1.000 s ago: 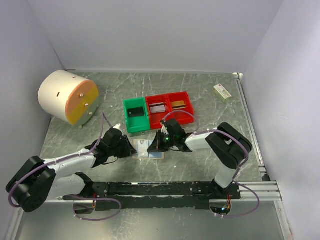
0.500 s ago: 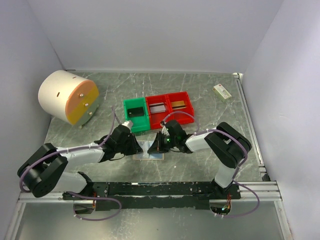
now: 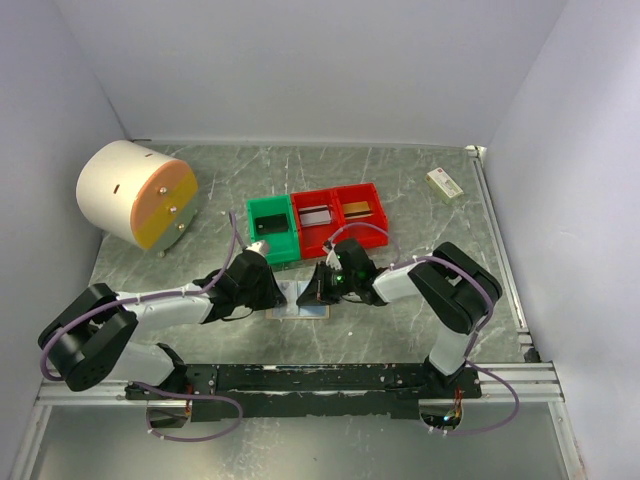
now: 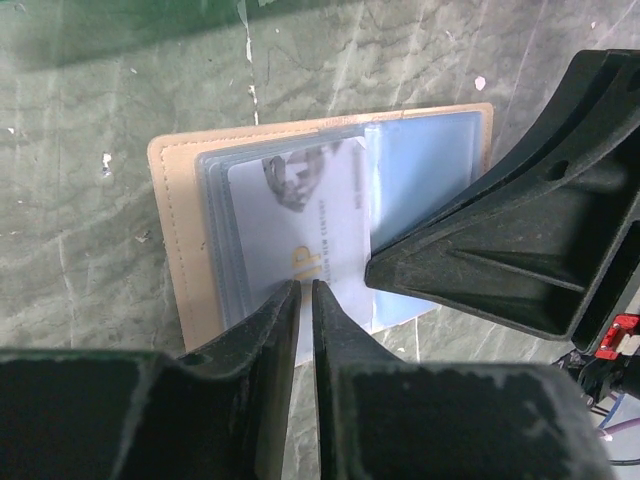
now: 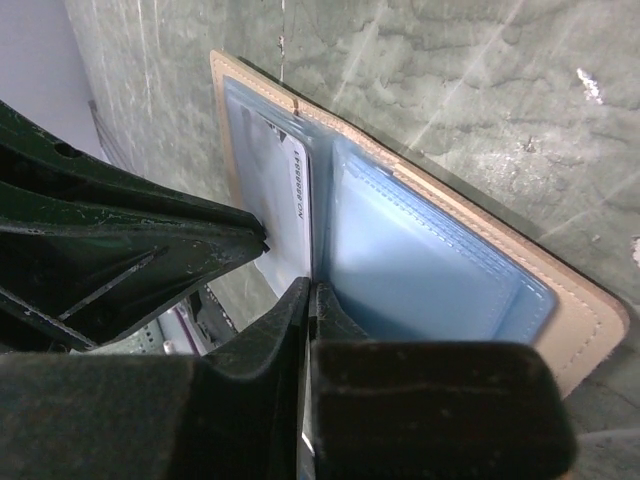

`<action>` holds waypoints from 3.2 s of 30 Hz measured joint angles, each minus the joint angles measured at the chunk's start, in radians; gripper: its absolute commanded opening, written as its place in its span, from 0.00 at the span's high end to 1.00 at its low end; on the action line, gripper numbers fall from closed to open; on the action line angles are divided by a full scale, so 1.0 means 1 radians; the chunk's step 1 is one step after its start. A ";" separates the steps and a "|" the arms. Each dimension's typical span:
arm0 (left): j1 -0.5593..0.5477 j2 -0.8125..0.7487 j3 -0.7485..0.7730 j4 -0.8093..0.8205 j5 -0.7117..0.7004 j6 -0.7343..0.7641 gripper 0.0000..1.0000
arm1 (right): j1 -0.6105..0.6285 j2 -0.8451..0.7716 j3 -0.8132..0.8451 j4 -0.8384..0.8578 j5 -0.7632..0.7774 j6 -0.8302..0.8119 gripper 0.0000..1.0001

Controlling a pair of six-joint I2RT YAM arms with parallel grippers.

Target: Take the credit cards out of the card holder

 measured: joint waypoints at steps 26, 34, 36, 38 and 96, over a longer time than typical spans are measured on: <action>-0.002 -0.035 -0.004 -0.046 -0.026 -0.003 0.72 | -0.041 -0.012 0.016 -0.034 -0.039 -0.042 0.79; -0.002 -0.089 -0.030 -0.102 -0.061 -0.003 0.74 | -0.024 0.039 0.065 -0.040 -0.037 -0.050 0.80; -0.002 -0.084 -0.031 -0.100 -0.062 -0.002 0.76 | -0.023 0.039 0.065 -0.038 -0.039 -0.049 0.81; -0.002 -0.072 -0.031 -0.092 -0.061 -0.002 0.77 | -0.023 0.042 0.064 -0.031 -0.042 -0.044 0.88; -0.179 0.084 0.260 -0.263 -0.221 0.005 0.70 | -0.102 -0.016 -0.020 -0.079 -0.129 -0.080 1.00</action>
